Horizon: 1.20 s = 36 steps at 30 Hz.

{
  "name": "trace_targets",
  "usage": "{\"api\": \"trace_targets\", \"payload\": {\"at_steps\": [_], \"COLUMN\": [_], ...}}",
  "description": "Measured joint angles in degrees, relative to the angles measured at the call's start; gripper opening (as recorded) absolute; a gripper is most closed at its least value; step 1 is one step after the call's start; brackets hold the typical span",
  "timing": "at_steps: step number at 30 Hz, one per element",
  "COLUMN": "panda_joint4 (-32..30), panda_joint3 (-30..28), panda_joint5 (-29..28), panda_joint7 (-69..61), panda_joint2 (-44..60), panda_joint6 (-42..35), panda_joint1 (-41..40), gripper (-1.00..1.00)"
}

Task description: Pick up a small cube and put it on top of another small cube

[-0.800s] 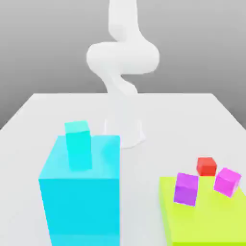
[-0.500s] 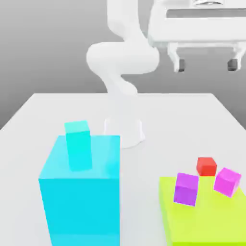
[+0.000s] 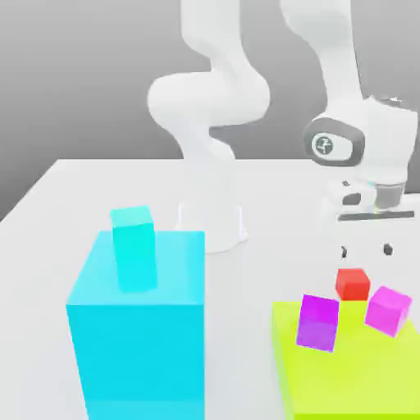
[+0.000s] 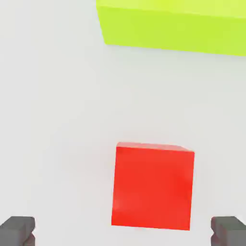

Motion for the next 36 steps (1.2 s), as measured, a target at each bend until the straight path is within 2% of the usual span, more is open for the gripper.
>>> {"api": "trace_targets", "payload": {"at_steps": [7, 12, 13, 19, 23, 30, 36], "panda_joint4": [2.2, 3.4, 3.5, 3.6, 3.0, 1.0, -0.9], "panda_joint3": [-13.0, -24.6, -26.3, -27.1, -21.0, -8.1, -4.1], "panda_joint5": [-15.6, -23.8, -24.8, -25.3, -20.8, -5.8, 6.6], "panda_joint7": [11.7, 17.8, 18.6, 19.0, 15.6, 4.5, -4.8], "panda_joint2": [7.2, 12.1, 12.8, 13.2, 10.4, 3.3, -2.7], "panda_joint6": [4.5, 8.1, 8.7, 9.1, 7.0, 2.4, -1.5], "panda_joint1": [9.2, 18.8, 20.2, 20.9, 16.0, 6.7, 5.9], "gripper": [0.00, 0.00, -1.00, -1.00, -1.00, -1.00, -1.00]}}
